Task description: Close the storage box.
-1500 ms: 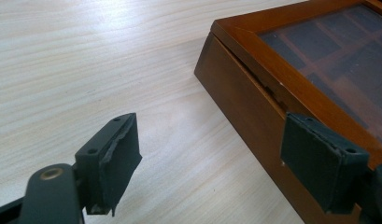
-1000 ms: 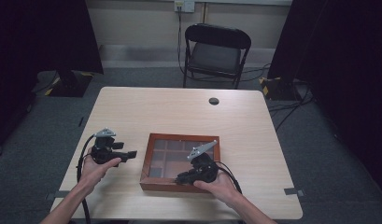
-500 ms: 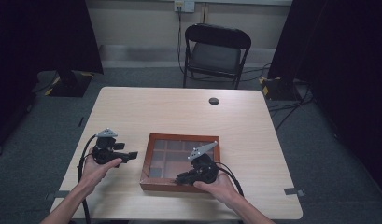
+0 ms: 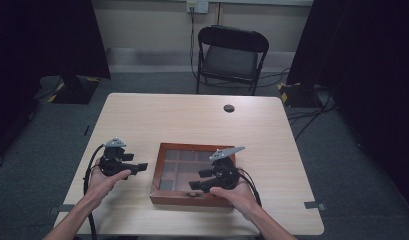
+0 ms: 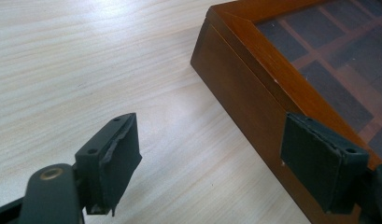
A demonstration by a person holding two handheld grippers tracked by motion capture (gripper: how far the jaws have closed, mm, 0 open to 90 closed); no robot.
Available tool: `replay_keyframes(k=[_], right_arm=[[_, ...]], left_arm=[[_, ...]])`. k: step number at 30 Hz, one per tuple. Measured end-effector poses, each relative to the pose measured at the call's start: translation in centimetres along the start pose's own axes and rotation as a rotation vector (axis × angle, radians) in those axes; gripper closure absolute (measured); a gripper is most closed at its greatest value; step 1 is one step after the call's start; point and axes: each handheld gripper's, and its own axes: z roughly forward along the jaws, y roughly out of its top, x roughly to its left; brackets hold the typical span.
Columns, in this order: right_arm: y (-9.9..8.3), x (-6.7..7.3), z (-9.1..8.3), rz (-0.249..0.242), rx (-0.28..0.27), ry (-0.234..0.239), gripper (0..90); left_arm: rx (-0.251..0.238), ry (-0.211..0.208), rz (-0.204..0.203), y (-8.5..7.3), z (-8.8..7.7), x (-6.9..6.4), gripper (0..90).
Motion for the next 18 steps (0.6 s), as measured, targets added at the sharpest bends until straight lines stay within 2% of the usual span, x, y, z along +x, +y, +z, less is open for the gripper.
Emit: replay_keyframes(k=[2,5,9,14,18], right_arm=[[0.1,-0.5,-0.7,0.034,-0.020,-0.056,22.9],[0.0,-1.5,-1.8,0.058,-0.067,-0.116,14.8],[-0.7,-2.9,-3.4,0.105,-0.086,-0.228,14.7],[-2.0,-4.4,-5.7,0.151,-0.123,-0.278,14.7],[-3.6,-6.0,-7.4,0.209,-0.127,-0.347,14.8]], left_arm=[[0.004,0.002,-0.003,-0.2,-0.1,0.0,19.3],[0.019,0.012,-0.001,-0.5,-0.4,0.0,19.2],[0.006,0.014,-0.008,-0.5,-0.7,0.2,19.1],[0.012,0.034,-0.010,-0.7,-1.0,0.5,18.5],[0.024,0.060,-0.008,-1.0,-1.5,1.1,18.7]])
